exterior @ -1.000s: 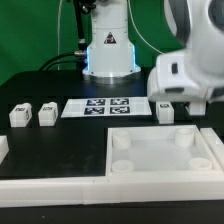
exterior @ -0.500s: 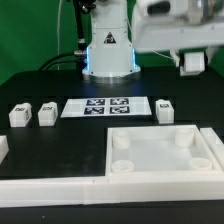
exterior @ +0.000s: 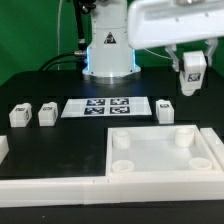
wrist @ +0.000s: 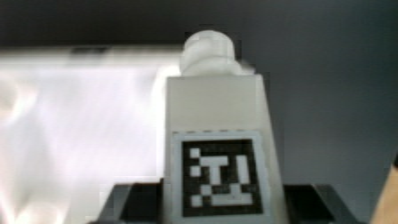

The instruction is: Assemble one leg

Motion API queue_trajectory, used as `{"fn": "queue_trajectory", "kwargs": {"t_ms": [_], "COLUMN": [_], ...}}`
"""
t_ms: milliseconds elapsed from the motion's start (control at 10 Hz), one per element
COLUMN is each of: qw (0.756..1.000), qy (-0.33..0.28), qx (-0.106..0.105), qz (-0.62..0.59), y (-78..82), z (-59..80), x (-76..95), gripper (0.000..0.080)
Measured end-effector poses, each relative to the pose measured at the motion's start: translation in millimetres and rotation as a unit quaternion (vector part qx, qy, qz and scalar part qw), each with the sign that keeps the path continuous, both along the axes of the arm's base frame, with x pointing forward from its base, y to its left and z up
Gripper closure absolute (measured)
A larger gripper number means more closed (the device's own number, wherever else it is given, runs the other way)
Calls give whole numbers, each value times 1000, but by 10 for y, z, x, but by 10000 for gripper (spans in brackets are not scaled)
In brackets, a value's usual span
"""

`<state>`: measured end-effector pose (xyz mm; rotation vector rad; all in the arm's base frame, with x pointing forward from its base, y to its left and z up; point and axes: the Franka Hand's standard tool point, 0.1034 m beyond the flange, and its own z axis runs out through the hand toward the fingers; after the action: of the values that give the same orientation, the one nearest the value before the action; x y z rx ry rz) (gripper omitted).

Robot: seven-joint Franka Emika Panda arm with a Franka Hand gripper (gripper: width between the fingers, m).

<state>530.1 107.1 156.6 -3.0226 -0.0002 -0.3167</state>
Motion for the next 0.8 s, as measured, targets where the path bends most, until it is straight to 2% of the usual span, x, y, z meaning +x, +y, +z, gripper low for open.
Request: {"fn": "queue_trajectory", "kwargs": {"t_ms": [100, 200, 300, 400, 500, 700, 800], "qw": [999, 995, 987, 975, 964, 976, 972], "qy": [-52, -95, -160, -223, -265, -218, -235], "qx": [-2, -5, -1, 3, 4, 2, 6], "qz": [-2, 2, -4, -8, -13, -8, -12], "y": [-121, -193, -193, -177, -180, -157, -42], "z": [192, 322, 454, 460, 366, 103, 63], "x": [200, 353, 507, 513, 446, 349, 311], "gripper": [507, 506, 506, 506, 506, 506, 506]}}
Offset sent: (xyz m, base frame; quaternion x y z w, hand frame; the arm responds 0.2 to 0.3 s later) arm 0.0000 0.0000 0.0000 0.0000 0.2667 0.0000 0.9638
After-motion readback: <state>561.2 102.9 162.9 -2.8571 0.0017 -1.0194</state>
